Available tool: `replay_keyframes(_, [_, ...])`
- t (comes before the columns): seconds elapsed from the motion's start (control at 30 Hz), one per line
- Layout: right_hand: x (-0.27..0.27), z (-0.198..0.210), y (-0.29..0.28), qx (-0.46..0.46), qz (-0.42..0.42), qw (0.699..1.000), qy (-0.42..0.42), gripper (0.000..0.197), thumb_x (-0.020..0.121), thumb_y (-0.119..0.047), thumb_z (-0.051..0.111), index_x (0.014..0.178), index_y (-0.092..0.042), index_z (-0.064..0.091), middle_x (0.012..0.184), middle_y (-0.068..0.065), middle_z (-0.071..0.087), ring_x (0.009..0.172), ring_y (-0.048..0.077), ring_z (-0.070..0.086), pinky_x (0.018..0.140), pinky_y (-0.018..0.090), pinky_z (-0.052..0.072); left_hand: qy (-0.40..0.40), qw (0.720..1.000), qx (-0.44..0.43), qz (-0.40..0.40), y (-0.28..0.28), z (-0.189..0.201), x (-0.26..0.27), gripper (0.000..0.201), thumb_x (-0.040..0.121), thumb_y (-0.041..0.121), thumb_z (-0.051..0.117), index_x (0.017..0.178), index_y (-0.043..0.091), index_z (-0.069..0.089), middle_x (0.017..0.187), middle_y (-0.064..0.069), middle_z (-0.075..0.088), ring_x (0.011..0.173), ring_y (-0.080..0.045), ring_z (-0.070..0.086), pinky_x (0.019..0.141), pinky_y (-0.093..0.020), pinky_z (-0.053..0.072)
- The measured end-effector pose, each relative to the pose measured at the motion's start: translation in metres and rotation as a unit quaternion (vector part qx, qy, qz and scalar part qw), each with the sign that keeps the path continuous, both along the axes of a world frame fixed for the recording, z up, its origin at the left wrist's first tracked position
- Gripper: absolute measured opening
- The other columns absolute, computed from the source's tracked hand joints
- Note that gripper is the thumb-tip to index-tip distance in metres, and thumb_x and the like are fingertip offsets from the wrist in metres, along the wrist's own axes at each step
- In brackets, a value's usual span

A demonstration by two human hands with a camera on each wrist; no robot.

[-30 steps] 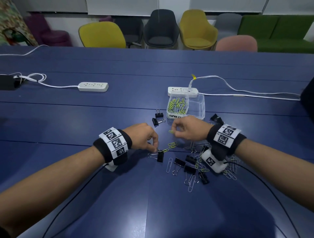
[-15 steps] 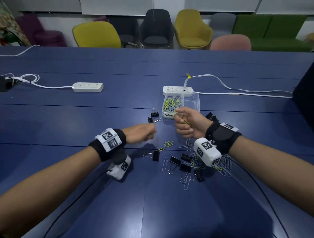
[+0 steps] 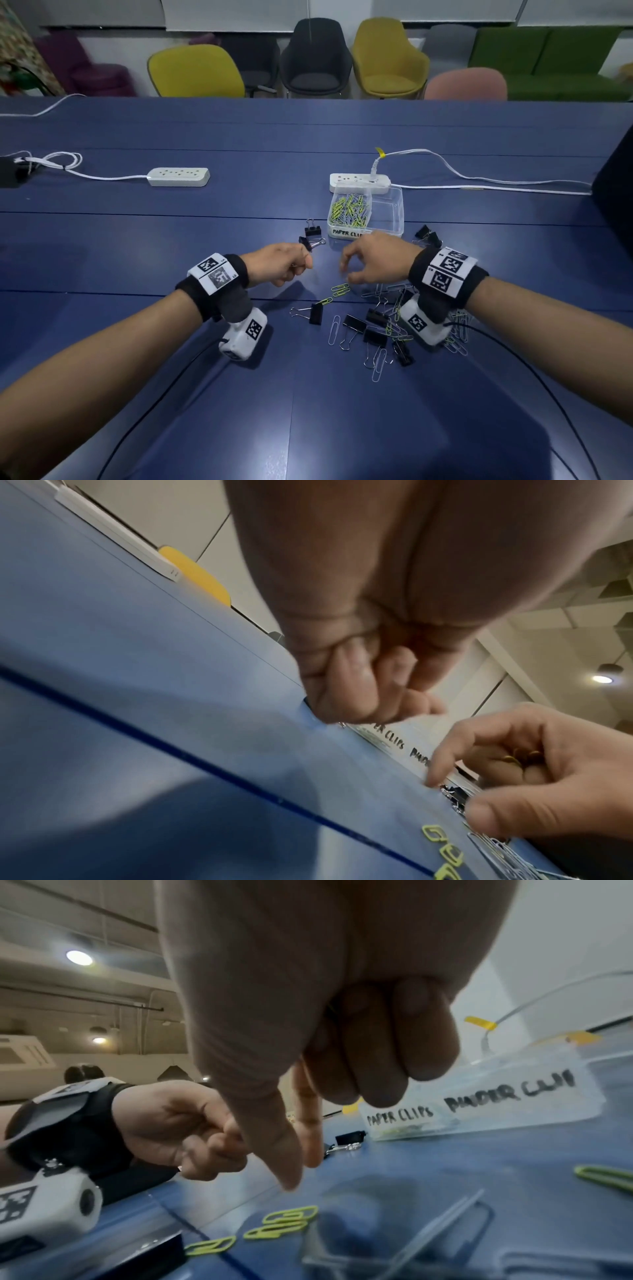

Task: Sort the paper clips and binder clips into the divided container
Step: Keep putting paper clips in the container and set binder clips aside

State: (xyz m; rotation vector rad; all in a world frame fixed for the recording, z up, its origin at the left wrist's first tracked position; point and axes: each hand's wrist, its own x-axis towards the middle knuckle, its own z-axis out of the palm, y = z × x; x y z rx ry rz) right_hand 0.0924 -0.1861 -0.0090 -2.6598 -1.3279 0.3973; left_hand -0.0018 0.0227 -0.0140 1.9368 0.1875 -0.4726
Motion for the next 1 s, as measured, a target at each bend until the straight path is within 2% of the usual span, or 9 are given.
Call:
replay_keyframes(0.07, [-0.003,-0.003,0.003,-0.019,0.020,1.000,-0.008,0.032,0.076,-0.049,0.071,0.107,-0.041,0.069,0.058,-0.012,0.051,0.061,0.005,0.049,0.064,0.027,0.044,0.021,0.999,0.016,0.035,-0.006,0.007,0.000,0.012,0.084,0.020,0.039,0.074,0.016,0.043,0.066,0.000,0.036,0.049,-0.012,0.023,0.049,-0.024,0.018])
replay_keyframes(0.13, [-0.006,-0.004,0.007,-0.024,0.038,0.998,-0.045,0.031,0.077,-0.050,0.071,0.107,-0.043,0.070,0.060,-0.015,0.050,0.065,0.007,0.049,0.065,0.024,0.037,0.019,0.993,0.115,0.000,-0.012,0.012,0.000,0.017,0.076,0.034,0.041,0.067,0.019,0.039,0.065,0.001,0.037,0.053,-0.014,0.028,0.052,-0.026,0.022])
replay_keyframes(0.27, [-0.012,-0.004,0.010,-0.026,0.048,0.996,-0.075,0.022,0.080,-0.047,0.069,0.099,-0.037,0.075,0.087,-0.008,0.071,0.085,0.016,0.061,0.068,0.024,0.039,-0.071,0.919,0.377,-0.097,-0.024,0.003,-0.006,0.023,0.085,0.041,0.057,0.077,0.020,0.060,0.071,0.008,0.055,0.070,-0.013,0.051,0.056,-0.023,0.035])
replay_keyframes(0.4, [-0.018,0.001,0.014,-0.069,0.082,0.987,-0.118,0.017,0.086,-0.035,0.061,0.095,-0.029,0.075,0.085,-0.001,0.071,0.074,0.019,0.055,0.066,0.026,0.040,-0.119,0.886,0.432,-0.121,-0.034,-0.003,-0.011,0.032,0.073,0.057,0.069,0.082,0.026,0.068,0.060,0.012,0.047,0.059,-0.007,0.049,0.052,-0.024,0.035])
replay_keyframes(0.5, [-0.023,0.000,0.016,-0.100,0.100,0.977,-0.159,0.019,0.084,-0.030,0.057,0.092,-0.023,0.072,0.083,0.005,0.070,0.078,0.028,0.063,0.065,0.029,0.045,-0.118,0.878,0.443,-0.138,-0.038,0.002,-0.009,0.023,0.074,0.048,0.072,0.084,0.028,0.072,0.059,0.014,0.048,0.063,-0.011,0.053,0.052,-0.023,0.036])
replay_keyframes(0.6, [-0.027,0.000,0.018,-0.121,0.103,0.970,-0.186,0.020,0.081,-0.029,0.056,0.089,-0.018,0.070,0.083,0.010,0.068,0.078,0.032,0.064,0.062,0.028,0.040,-0.116,0.869,0.452,-0.164,-0.040,0.006,-0.007,0.019,0.075,0.041,0.074,0.086,0.025,0.073,0.059,0.016,0.048,0.057,-0.001,0.047,0.047,-0.020,0.032])
replay_keyframes(0.73, [-0.030,0.000,0.023,-0.134,0.100,0.965,-0.202,0.022,0.080,-0.028,0.055,0.088,-0.011,0.066,0.081,0.013,0.064,0.074,0.033,0.061,0.061,0.029,0.034,-0.108,0.872,0.442,-0.182,-0.046,0.005,-0.003,0.015,0.076,0.032,0.072,0.088,0.022,0.074,0.059,0.017,0.050,0.058,-0.006,0.049,0.055,-0.020,0.037])
replay_keyframes(0.87, [-0.021,-0.005,0.022,-0.113,0.048,0.984,-0.131,0.027,0.080,-0.036,0.055,0.081,-0.010,0.061,0.072,0.008,0.054,0.066,0.030,0.052,0.060,0.030,0.040,-0.065,0.877,0.428,-0.208,-0.046,0.002,0.000,0.015,0.076,0.032,0.070,0.086,0.021,0.071,0.071,0.011,0.061,0.069,-0.012,0.056,0.060,-0.021,0.042])
replay_keyframes(1.0, [0.008,-0.003,0.010,0.011,-0.065,0.992,0.110,0.025,0.090,-0.033,0.050,0.072,-0.015,0.051,0.067,0.001,0.051,0.063,0.020,0.046,0.057,0.028,0.039,-0.053,0.866,0.427,-0.255,-0.043,-0.003,-0.002,0.014,0.086,0.035,0.059,0.090,0.021,0.060,0.089,0.000,0.063,0.081,-0.018,0.054,0.070,-0.025,0.043])
